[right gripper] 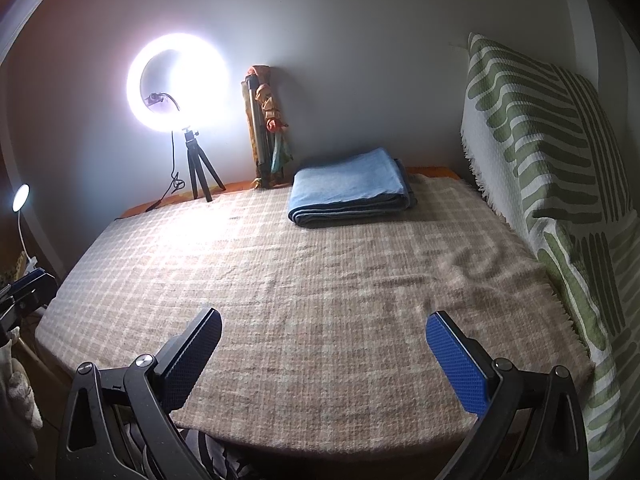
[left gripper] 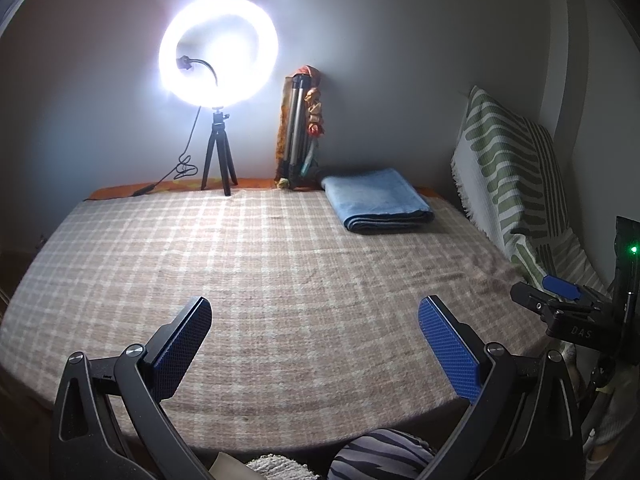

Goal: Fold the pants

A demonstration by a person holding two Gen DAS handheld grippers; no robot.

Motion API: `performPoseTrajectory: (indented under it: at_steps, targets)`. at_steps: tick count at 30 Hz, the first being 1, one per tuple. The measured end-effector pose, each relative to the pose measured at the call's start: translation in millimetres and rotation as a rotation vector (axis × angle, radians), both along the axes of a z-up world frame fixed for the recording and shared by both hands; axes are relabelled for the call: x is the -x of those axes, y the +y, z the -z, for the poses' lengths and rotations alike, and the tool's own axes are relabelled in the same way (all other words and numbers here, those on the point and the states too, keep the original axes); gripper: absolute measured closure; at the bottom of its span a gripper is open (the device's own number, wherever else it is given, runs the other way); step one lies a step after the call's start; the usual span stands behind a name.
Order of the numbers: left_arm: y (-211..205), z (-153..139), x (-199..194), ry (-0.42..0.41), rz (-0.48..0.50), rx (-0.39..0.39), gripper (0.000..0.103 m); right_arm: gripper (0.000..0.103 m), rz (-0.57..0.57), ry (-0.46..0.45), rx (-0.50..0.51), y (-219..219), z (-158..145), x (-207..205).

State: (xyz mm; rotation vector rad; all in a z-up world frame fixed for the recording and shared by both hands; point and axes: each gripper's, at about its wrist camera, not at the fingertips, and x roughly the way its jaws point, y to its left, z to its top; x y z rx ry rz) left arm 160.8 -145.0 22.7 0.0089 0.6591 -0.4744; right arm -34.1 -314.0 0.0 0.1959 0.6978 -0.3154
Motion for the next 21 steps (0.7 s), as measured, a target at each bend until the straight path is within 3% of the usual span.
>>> performPoseTrajectory:
  at_steps: [21]
  targets:
    - [3.7, 2.8, 1.1, -0.03, 0.0, 0.01, 0.0, 0.0, 0.001, 0.013, -0.009, 2.4, 7.2, -2.0]
